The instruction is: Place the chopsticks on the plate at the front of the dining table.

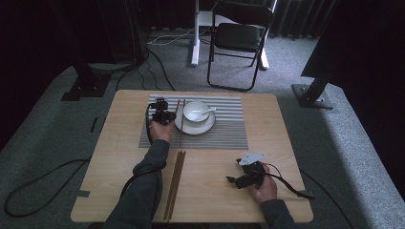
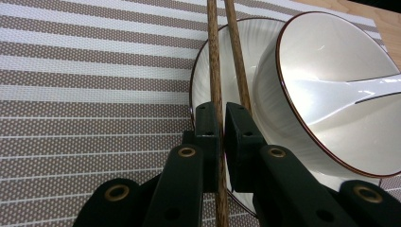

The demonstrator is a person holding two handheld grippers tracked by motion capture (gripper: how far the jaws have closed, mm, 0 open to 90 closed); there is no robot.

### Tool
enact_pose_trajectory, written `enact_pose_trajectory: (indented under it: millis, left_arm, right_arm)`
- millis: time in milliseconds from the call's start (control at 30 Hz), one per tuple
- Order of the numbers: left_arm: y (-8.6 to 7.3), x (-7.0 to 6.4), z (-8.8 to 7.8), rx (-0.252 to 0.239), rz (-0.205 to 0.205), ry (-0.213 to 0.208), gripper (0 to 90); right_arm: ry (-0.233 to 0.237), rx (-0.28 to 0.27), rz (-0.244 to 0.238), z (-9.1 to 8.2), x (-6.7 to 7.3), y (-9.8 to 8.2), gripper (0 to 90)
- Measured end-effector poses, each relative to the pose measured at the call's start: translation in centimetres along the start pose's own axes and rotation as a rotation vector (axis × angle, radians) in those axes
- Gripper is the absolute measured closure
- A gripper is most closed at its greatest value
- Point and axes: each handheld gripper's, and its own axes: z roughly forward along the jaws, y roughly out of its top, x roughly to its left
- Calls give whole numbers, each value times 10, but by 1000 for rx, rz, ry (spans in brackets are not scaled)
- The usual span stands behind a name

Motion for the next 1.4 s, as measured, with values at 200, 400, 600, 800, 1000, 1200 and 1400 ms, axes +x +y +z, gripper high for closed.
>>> enact_pose_trajectory:
  millis: [200,400,600,800,1000,1200,1400]
  left_arm:
    - [0,-2,3,7,5,-1,849]
    - [1,-4,5,13,5,-7,849]
    - [1,-5,6,13,11,-17,849]
    - [3,-5,7,9,11,-24,849]
    - [3,-6,8,6,9,-22,849]
    - [4,-4,10,8,4,-20,849]
    - [5,-4,9,4,7,-27,849]
  right_arm:
    - [0,0,-1,0,0,0,124]
    - [0,-1,-1,0,0,0,124]
    - [0,0,-1,0,0,0,124]
    - [0,0,-1,0,0,0,124]
    - [0,0,-1,0,0,0,124]
    - [0,0,-1,0,0,0,124]
    - [0,0,-1,0,0,0,124]
